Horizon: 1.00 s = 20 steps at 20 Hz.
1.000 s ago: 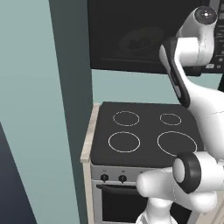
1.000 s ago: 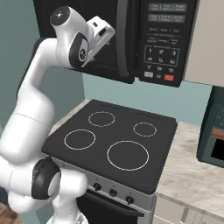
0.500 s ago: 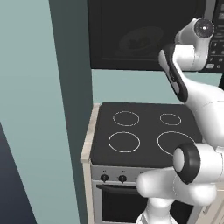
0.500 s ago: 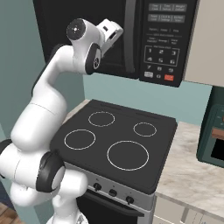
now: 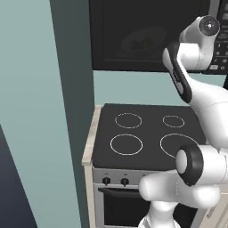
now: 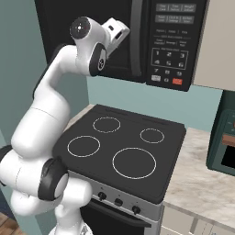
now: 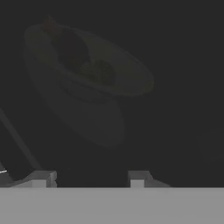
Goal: Place the bowl containing the broccoli and steak in the microwave. Close the microwave door and press the start button to microwave the meal.
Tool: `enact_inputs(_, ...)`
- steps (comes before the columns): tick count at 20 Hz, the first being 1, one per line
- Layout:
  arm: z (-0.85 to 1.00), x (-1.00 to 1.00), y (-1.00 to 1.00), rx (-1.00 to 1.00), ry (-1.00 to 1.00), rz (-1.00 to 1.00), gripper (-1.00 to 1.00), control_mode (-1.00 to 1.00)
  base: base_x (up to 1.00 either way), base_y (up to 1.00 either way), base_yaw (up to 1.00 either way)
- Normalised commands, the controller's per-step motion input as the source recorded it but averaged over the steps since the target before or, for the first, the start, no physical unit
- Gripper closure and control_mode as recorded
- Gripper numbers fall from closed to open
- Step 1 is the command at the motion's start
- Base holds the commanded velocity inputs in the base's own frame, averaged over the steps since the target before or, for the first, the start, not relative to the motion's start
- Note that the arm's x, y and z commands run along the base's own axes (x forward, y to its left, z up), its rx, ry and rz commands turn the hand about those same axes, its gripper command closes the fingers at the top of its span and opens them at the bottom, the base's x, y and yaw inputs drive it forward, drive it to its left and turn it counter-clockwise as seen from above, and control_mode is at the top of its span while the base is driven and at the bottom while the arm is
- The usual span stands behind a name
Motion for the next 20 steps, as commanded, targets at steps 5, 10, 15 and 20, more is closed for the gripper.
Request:
enact_inputs(5,0.38,-0.32,0.01,0.00,-0.19,0.00,-1.00,-1.00,0.00,0.00,0.00)
enact_inputs(10,0.69,-0.60,0.00,0.04,-0.28,0.00,-1.00,-1.00,0.00,0.00,0.00)
enact_inputs(15,0.29,-0.91,-0.09,0.05,-0.03,0.01,-1.00,-1.00,0.00,0.00,0.00)
enact_inputs(20,0.00,-1.00,-0.42,0.28,0.01,-0.16,-1.00,-1.00,0.00,0.00,0.00)
